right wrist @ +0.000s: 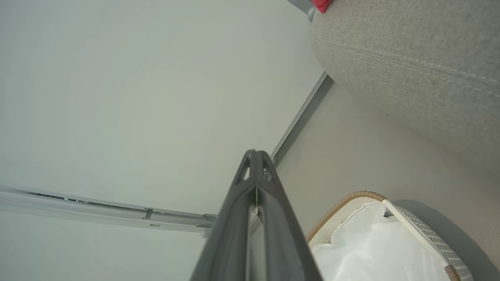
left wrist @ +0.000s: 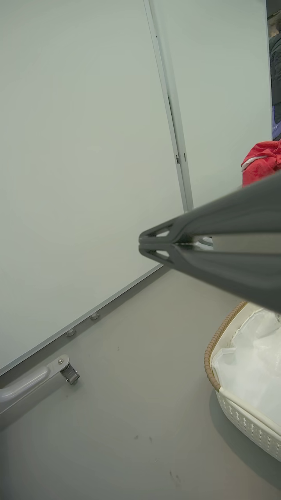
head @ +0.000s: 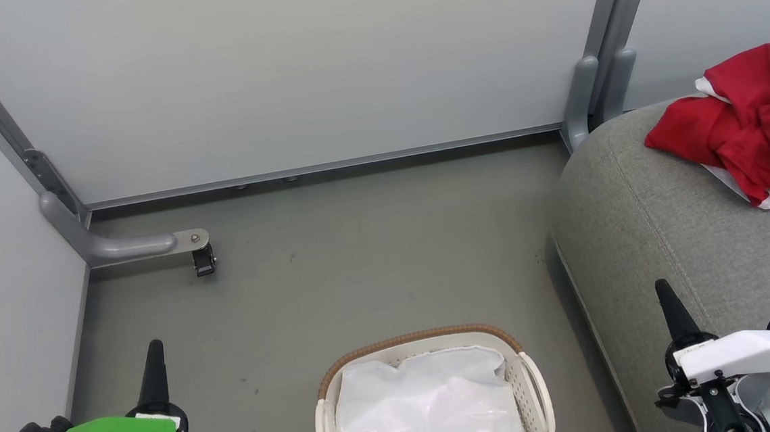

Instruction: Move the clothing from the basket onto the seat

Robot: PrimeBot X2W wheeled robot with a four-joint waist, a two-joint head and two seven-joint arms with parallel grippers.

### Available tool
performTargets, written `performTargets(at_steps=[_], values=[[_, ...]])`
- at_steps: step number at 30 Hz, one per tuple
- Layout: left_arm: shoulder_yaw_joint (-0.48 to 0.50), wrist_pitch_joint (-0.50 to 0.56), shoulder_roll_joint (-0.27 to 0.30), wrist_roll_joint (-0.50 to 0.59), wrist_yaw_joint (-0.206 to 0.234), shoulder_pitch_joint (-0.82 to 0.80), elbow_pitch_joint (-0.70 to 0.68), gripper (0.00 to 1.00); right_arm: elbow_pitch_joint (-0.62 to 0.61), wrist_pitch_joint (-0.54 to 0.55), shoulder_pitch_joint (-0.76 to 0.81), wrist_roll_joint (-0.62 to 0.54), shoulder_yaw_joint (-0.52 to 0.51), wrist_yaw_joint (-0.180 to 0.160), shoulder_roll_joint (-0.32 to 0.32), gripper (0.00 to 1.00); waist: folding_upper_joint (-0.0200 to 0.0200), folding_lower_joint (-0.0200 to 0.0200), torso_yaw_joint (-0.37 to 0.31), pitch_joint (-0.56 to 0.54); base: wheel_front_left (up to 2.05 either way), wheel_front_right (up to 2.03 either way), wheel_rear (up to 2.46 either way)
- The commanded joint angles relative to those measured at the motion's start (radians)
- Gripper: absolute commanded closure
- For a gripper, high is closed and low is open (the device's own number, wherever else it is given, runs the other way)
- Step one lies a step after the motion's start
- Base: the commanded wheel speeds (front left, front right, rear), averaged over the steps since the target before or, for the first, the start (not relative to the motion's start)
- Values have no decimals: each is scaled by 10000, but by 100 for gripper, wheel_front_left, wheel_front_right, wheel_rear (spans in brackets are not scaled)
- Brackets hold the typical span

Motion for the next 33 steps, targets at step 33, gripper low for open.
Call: performTargets(at_steps=[33], values=[[396, 776, 39, -2608, -143, -636, -174, 100, -176, 780, -330, 3003, -310, -6, -80, 100, 88, 0, -236, 11, 0, 0, 0]])
